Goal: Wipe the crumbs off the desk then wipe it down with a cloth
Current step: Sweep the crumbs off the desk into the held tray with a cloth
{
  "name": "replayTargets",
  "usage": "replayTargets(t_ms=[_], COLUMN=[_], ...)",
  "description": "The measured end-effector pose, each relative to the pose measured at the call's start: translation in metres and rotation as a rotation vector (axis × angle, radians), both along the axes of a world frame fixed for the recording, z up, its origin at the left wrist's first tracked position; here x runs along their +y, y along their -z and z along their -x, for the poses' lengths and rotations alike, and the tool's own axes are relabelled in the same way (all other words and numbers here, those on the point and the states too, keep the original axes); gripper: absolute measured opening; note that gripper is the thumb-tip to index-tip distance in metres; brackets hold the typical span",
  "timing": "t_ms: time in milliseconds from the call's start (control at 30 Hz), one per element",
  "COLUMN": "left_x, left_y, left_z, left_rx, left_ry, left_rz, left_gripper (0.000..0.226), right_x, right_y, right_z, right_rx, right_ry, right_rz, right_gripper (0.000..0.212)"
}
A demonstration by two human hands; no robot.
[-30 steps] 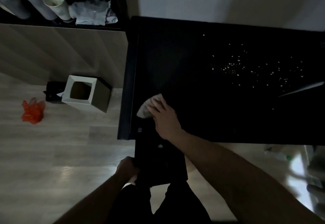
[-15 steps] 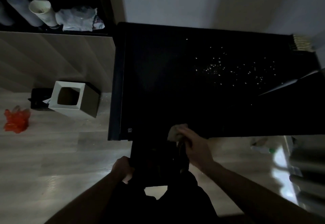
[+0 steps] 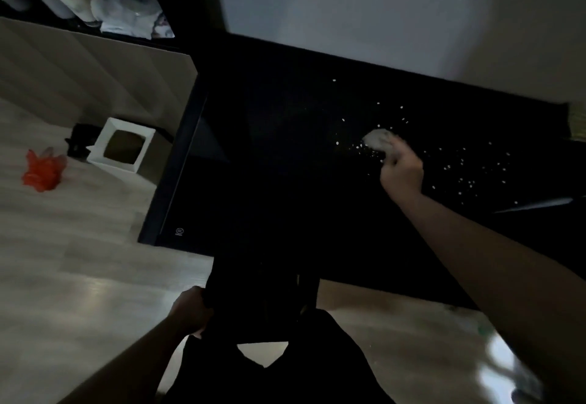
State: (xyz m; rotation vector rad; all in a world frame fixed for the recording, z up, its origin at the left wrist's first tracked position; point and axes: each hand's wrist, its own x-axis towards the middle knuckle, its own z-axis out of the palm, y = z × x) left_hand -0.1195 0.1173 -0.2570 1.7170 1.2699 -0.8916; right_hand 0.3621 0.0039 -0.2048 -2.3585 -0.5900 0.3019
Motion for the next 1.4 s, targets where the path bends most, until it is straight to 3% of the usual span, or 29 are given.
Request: replayTargets(t_ms=[100,367,533,900,1100,1233,1400], left_x=[-0.014,-0.033,-0.044,-0.041,-0.041,-0.045,-0.047], left_y=[0.001,0.018,0.019,0.023,0.027,0.026,0.018], left_z=[-0.015,-0.021,-0.024,-0.010,-0.006,-0.008,-0.007], left_rx=[0.027,0.001,-0.020,-0.038,-0.049,-0.020,-0.007], left_ry=[-0.007,-0.073,-0.073,-0.169,-0.128,-0.077,-0.046], left_rz=[-0.049,-0.058,-0.094,-0.090,-0.073,-0.066,-0.052], left_gripper=[0.013,0.028,0.035,0.023,0.039,0.038,0.013], right_x=[0.019,0.066,0.102,0.194,0.180,0.124,0.028], right_y=[0.007,0.036,0.056,0.063,0.068,0.067,0.057], right_z=[-0.051,-0.133,-0.130,-0.122,-0.044,0.048,0.163], right_rx=[-0.038,-0.023,-0.039,-0.119,-0.228,-0.212,-0.082], right_ry=[0.006,0.010,-0.066,-0.371,-0.726,-0.800,-0.883], right_rz=[0.040,0.215,0.419,0.407,0.219,0.139,0.028], right_gripper=[0.052,0.056,0.064,0.063,0.055,0.061,0.054])
